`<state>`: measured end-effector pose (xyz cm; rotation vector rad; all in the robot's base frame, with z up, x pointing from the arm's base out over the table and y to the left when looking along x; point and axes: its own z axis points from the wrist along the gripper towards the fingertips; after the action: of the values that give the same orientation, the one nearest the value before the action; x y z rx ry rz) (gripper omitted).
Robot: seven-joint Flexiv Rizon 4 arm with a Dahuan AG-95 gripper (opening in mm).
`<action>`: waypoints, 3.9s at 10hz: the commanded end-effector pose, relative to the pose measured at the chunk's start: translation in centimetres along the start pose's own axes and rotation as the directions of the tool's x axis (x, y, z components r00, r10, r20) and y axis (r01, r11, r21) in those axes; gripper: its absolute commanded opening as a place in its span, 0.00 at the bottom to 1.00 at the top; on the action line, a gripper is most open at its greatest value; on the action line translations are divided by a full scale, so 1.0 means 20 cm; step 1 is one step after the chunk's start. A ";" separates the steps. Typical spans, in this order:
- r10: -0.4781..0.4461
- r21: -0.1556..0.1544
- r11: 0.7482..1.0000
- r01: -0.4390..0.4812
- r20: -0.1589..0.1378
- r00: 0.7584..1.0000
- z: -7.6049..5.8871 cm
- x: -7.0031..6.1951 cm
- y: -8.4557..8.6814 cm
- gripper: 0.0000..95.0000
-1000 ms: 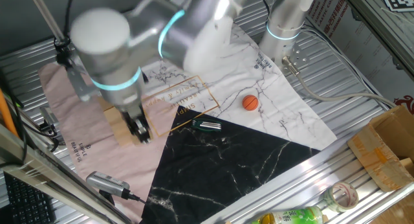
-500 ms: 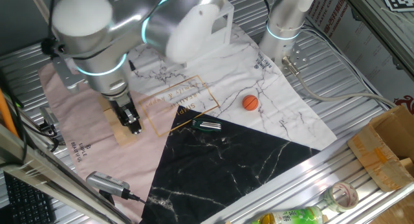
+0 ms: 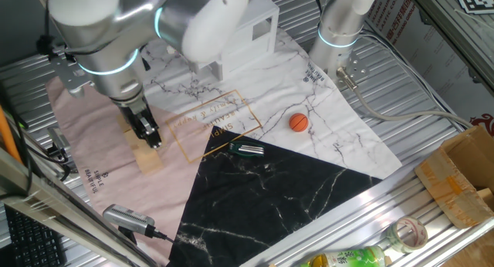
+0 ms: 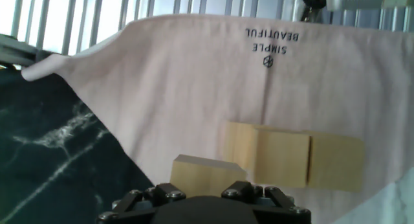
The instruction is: Stack the blocks into a pyramid shape
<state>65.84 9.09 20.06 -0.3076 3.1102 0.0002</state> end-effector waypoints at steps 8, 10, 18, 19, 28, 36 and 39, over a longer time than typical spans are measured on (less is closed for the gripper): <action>-0.062 0.001 0.998 0.062 0.012 0.998 0.04 0.03 -0.23 0.00; -0.076 0.006 0.997 0.076 0.014 0.997 0.06 0.02 -0.25 0.00; -0.081 0.006 0.997 0.081 0.030 0.996 0.14 -0.01 -0.35 0.00; -0.079 0.007 0.997 0.079 0.032 0.996 0.14 -0.02 -0.35 0.00; -0.100 0.011 0.995 0.100 0.043 0.994 0.18 -0.02 -0.39 0.00; -0.118 0.015 0.993 0.117 0.045 0.992 0.21 -0.03 -0.42 0.00; -0.107 0.008 0.994 0.107 0.047 0.993 0.21 -0.03 -0.42 0.00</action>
<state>68.24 1.05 15.77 -0.4667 3.0415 -0.0011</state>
